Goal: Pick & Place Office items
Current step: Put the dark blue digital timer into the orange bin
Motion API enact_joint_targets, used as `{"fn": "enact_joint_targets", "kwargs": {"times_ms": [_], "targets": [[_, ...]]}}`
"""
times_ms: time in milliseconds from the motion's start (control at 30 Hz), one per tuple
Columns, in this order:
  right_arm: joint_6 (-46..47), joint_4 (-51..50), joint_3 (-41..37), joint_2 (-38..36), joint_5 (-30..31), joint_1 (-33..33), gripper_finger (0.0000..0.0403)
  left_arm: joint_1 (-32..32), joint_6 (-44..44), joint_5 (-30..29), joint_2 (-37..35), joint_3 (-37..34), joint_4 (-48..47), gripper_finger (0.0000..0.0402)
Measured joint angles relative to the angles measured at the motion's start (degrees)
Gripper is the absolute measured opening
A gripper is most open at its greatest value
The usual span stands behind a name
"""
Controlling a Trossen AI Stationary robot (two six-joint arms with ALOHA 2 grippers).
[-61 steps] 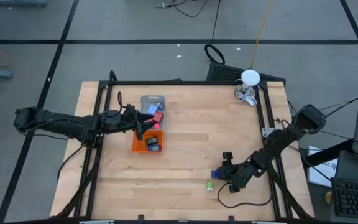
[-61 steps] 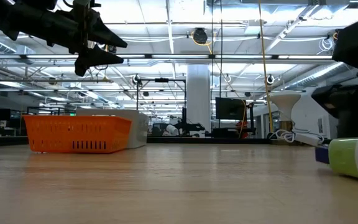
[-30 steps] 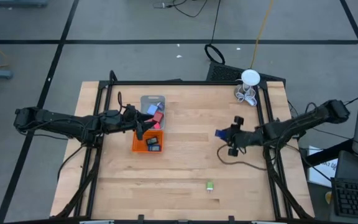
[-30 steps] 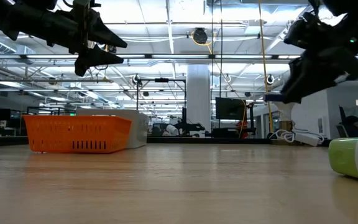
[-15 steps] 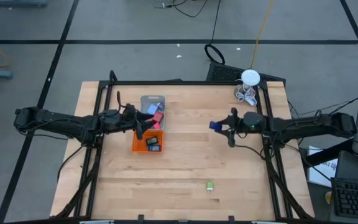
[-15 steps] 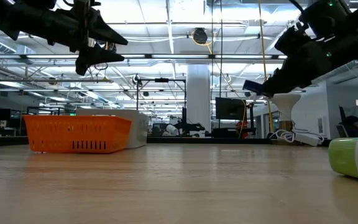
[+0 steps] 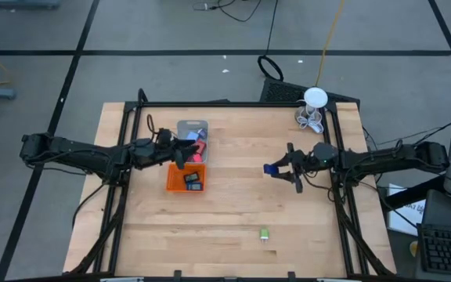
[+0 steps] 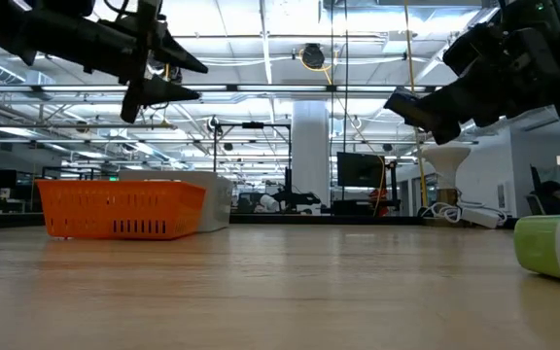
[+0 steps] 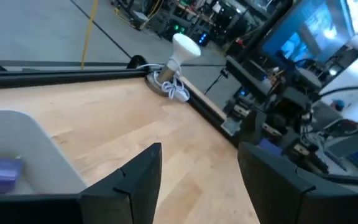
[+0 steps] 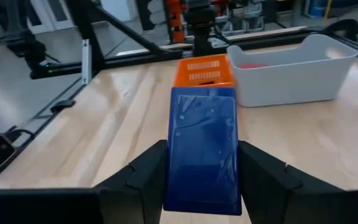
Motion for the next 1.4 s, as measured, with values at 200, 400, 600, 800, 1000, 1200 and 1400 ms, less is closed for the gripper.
{"fn": "enact_joint_targets", "kwargs": {"times_ms": [200, 400, 600, 800, 1000, 1200, 1400], "targets": [[-0.5, 1.3, 0.0, 0.0, -0.1, 2.5, 0.0166, 0.0, -2.8, 6.1, 9.7, 0.0, 12.0, 0.0214], [-1.9, 1.3, 0.0, 0.0, 0.3, 4.1, 0.0162, 0.0, -9.1, 8.2, 15.7, 0.9, 18.4, 0.0235], [-6.0, 1.3, 0.0, 0.3, 8.0, 7.2, 0.0164, -0.1, -15.7, 13.0, 21.5, 6.0, 18.0, 0.0302], [-11.3, 1.6, 0.0, 0.8, 17.7, 12.2, 0.0164, -1.8, -12.1, 16.9, 29.2, 15.6, 17.7, 0.034], [-14.3, -1.0, 1.7, 0.8, 25.4, 15.9, 0.0164, -3.3, -8.9, 17.8, 36.8, 25.9, 11.6, 0.0341], [-17.2, -6.8, 4.8, 0.9, 33.9, 19.7, 0.0162, -3.9, -9.0, 17.8, 43.6, 34.4, 5.3, 0.0328], [-19.6, -9.1, 6.7, 3.1, 41.8, 22.9, 0.0163, -4.2, -8.5, 17.8, 48.6, 39.8, 5.0, 0.032]]}}
